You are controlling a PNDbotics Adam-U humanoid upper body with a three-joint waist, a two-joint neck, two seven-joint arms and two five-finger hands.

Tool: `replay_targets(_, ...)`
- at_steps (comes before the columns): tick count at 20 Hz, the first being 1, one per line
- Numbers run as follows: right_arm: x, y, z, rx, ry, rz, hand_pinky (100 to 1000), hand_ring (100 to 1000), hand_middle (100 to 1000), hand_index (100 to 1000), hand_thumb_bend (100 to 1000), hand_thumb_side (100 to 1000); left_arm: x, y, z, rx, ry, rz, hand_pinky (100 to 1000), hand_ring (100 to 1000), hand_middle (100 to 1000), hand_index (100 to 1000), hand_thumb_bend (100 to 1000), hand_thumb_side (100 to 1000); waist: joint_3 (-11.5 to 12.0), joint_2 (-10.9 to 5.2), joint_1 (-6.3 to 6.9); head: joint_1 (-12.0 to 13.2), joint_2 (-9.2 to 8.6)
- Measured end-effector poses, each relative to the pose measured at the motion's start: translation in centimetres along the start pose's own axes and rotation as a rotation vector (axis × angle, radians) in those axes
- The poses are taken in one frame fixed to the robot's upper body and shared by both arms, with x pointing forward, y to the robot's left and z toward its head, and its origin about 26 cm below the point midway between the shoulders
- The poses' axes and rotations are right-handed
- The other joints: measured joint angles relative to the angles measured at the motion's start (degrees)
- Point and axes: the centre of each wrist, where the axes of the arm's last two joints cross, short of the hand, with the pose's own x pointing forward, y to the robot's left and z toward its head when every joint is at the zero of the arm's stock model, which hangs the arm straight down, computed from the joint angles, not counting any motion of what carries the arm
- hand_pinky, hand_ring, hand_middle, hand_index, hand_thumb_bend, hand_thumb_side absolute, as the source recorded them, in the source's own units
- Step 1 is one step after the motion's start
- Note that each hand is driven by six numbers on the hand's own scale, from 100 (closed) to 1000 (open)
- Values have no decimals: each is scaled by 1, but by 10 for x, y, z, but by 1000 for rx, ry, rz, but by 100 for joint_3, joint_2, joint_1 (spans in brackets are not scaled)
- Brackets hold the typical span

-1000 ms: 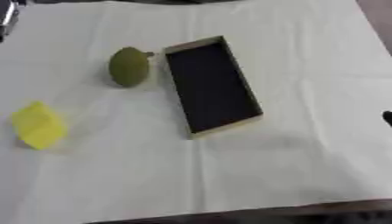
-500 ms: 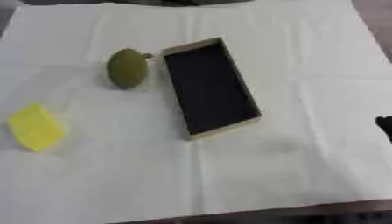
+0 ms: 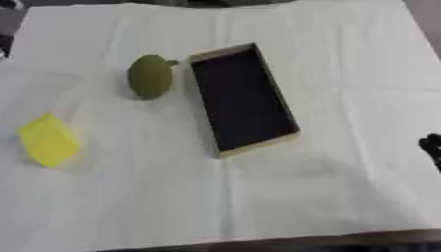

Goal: Pick up objects on the table and place them in the box.

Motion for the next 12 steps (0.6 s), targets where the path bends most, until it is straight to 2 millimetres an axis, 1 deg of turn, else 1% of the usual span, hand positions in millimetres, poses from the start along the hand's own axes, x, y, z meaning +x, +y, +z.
replay_targets(1,0,0,0,1,1,1,1000,910,667,994,100,100,2,1,-2,-11,-6,-17,963,946,869,930,100,764,5,-2,0,51,0)
replay_targets(3,0,0,0,1,2,2,1000,917,666,994,100,100,5,2,-6,-35,-20,-47,968,950,872,930,100,805,16,-19,0,163,0)
replay_targets(7,-2,2,1,0,4,1,1000,908,666,994,100,100,10,4,-12,-87,-50,-97,976,956,875,927,100,843,30,-32,1,287,1)
replay_targets(12,-2,2,2,3,11,4,1000,879,665,993,100,100,19,4,-19,-160,-85,-158,983,959,873,930,100,842,30,-34,1,274,2)
